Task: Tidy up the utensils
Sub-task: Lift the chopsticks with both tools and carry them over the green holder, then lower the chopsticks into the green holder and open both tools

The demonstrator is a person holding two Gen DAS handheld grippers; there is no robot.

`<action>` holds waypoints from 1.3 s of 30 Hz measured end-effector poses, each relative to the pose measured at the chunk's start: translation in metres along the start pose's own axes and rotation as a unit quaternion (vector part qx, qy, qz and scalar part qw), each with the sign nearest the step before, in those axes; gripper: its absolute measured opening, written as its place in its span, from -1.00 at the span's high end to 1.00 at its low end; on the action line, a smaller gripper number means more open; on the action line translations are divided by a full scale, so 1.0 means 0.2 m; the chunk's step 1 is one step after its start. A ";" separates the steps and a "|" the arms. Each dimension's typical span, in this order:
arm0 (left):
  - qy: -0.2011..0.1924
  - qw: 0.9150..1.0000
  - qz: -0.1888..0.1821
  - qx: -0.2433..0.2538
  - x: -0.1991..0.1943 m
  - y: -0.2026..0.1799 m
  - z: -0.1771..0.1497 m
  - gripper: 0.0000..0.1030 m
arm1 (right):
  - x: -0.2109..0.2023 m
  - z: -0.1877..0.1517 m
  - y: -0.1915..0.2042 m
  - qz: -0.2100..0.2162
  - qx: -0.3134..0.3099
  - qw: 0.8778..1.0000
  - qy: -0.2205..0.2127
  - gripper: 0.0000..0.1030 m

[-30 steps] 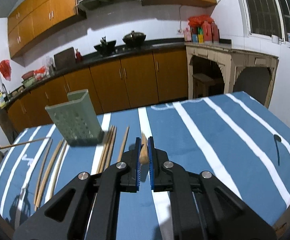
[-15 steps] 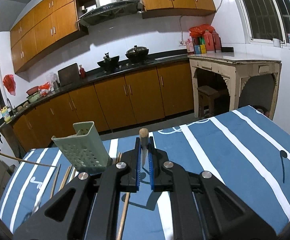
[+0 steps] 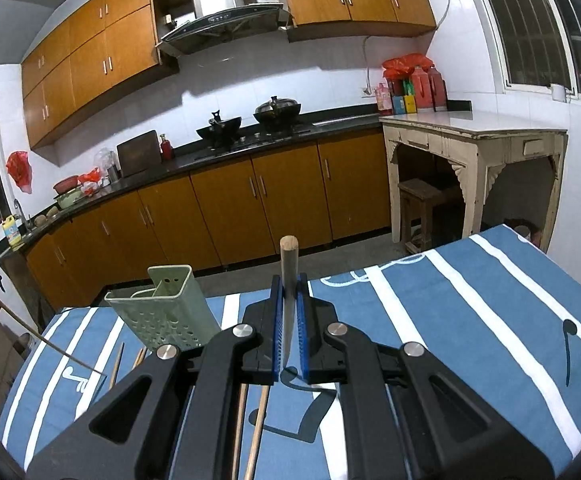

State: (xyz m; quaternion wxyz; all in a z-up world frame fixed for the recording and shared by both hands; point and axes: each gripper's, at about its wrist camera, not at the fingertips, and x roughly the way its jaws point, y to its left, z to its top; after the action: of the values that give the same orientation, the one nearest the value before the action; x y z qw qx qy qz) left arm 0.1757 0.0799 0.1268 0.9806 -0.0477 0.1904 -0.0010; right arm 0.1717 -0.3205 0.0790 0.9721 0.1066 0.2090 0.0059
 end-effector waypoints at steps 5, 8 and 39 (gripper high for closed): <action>-0.010 1.000 0.003 0.003 -0.01 0.00 0.05 0.85 | -0.01 0.08 0.04 0.002 -0.013 1.000 -0.013 0.86; -0.018 1.000 0.002 0.001 -0.01 0.00 0.10 0.85 | -0.03 0.15 0.07 0.005 -0.022 0.999 -0.026 0.86; -0.030 0.993 -0.110 -0.019 0.23 -0.42 0.56 0.85 | 0.14 0.44 0.47 0.128 -0.043 0.991 -0.021 0.86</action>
State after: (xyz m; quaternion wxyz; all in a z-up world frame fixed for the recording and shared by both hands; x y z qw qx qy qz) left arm 0.2623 0.0063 0.2214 0.9786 -0.0872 0.1547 -0.1036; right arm 0.2375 -0.2444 0.1662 0.9712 0.0908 0.1729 0.1366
